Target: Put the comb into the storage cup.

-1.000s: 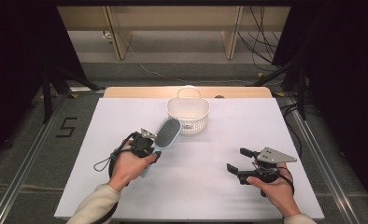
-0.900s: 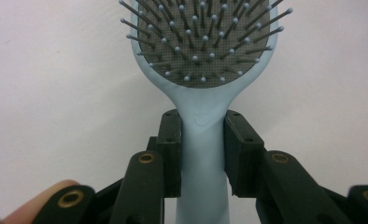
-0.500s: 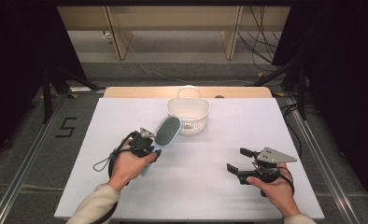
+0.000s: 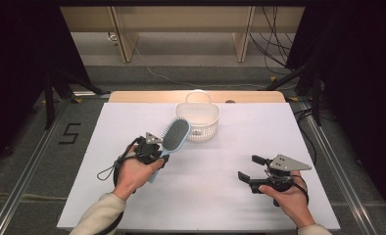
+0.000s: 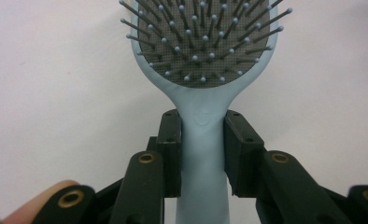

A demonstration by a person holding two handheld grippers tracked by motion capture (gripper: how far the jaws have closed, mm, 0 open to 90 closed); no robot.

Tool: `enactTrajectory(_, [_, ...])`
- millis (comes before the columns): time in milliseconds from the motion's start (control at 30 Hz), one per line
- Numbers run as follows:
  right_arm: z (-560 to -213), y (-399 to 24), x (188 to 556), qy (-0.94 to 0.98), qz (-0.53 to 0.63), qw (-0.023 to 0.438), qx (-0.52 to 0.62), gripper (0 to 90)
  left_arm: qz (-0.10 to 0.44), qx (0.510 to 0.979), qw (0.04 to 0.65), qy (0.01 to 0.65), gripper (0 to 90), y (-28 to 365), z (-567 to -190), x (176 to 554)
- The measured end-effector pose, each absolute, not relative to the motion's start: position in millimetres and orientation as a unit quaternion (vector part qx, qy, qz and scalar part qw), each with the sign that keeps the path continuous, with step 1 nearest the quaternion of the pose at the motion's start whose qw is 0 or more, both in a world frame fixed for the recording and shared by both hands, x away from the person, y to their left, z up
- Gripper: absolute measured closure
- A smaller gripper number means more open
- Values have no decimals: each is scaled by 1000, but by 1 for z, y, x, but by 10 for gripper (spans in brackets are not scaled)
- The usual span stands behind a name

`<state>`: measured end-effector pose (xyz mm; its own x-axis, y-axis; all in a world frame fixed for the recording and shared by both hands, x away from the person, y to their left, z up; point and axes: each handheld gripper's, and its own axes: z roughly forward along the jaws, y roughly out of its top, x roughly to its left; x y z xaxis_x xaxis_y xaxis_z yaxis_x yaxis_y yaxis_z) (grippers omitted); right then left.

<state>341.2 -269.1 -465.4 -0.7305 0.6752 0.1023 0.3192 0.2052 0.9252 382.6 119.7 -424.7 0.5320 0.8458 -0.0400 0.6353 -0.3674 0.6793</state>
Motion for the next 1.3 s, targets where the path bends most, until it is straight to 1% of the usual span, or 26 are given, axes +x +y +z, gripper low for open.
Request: enactTrajectory(1300, [-466, -269, 342, 756, 540, 167, 330, 158, 177, 800, 351, 453, 698, 121, -423, 383])
